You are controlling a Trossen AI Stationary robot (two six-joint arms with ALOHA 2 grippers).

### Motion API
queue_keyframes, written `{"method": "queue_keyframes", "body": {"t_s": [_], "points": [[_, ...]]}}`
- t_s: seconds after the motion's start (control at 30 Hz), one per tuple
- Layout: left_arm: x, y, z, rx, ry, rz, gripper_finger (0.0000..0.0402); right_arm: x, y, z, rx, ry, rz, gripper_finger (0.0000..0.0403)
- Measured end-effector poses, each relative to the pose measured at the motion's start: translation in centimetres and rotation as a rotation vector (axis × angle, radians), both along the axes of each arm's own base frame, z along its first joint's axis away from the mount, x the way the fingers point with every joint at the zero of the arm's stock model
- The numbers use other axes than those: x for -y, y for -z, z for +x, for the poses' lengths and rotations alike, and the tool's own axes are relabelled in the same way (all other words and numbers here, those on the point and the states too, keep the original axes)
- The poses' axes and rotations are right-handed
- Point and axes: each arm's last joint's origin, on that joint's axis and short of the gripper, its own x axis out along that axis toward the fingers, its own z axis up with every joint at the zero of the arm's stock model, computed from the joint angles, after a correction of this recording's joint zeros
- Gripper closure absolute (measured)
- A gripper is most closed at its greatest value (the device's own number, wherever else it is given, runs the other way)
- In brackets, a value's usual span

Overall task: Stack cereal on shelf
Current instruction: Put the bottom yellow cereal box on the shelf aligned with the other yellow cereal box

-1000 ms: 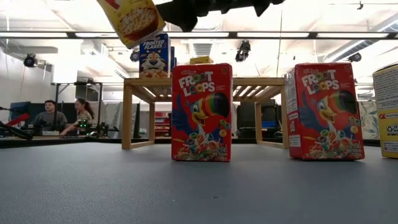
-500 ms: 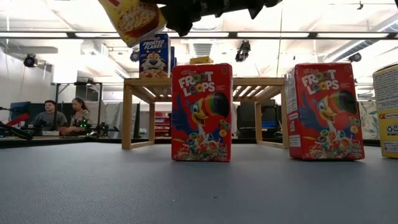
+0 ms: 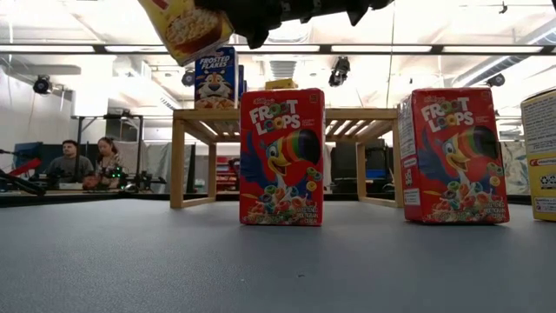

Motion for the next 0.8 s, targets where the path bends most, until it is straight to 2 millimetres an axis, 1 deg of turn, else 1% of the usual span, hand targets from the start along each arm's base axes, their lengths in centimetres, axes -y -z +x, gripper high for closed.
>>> {"method": "queue_keyframes", "body": {"t_s": [0.1,0.17,0.43,0.53,0.63,0.8], "points": [[0.0,-0.1,0.0,0.007,0.0,-0.005,0.0247,0.0,0.0,0.0,-0.002,-0.002,-0.007,0.0239],[0.0,-0.1,0.1,0.011,0.001,-0.008,0.0234,0.0,0.0,0.0,0.001,-0.004,-0.018,0.024],[0.1,-0.1,0.1,0.013,0.002,-0.009,0.0149,0.1,0.1,0.0,-0.006,0.008,-0.004,0.0239],[0.0,-0.2,-0.1,0.015,0.008,-0.005,0.0125,0.1,0.1,0.0,-0.01,0.009,0.003,0.024],[-0.1,-0.5,-0.3,0.021,0.012,-0.007,0.0112,0.1,0.2,-0.1,-0.014,0.011,0.004,0.0238],[-0.6,-1.2,-1.1,0.035,0.03,0.011,0.0109,0.2,0.3,-0.6,-0.037,0.005,0.005,0.0238]]}}
